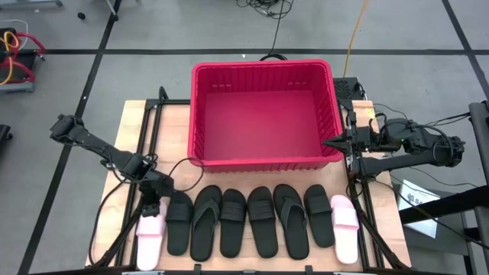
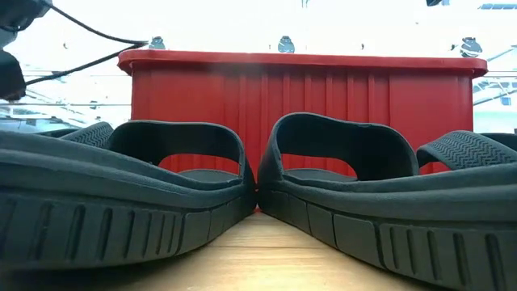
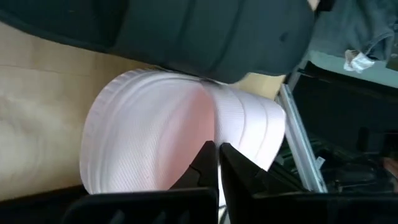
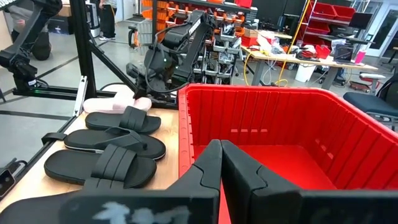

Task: Pick and place slides into bin
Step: Put the pink slide into the red bin

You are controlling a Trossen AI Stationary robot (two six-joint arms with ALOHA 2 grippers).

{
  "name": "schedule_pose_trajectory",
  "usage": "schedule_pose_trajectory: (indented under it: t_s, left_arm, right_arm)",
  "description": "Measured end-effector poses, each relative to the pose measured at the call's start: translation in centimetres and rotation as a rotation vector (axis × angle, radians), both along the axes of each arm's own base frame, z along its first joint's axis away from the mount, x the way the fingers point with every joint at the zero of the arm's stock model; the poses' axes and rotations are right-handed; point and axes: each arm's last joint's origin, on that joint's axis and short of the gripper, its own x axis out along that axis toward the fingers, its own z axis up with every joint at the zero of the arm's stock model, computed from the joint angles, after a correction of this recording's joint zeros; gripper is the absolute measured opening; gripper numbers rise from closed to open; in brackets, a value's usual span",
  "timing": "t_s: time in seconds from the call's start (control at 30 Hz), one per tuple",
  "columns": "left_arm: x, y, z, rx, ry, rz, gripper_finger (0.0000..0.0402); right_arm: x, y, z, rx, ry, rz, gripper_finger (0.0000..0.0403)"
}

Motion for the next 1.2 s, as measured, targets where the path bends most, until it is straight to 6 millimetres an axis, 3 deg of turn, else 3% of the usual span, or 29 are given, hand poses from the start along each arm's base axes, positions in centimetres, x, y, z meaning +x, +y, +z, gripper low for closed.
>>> schedule_pose_trajectory:
  t_s: [0.73,1.2]
  left_arm:
    - [-0.3,0.8,8.0,0.230,0.017,0.136,0.0000]
    - [-0.6,1.2,9.9,0.290,-0.005,0.195,0.0000]
  right_arm:
    - [0.0,0.0,0.0,-0.028,0.002,0.001,0.0000]
    - [0.0,0.0,0.0,-0.072,0.005,0.007,0.0000]
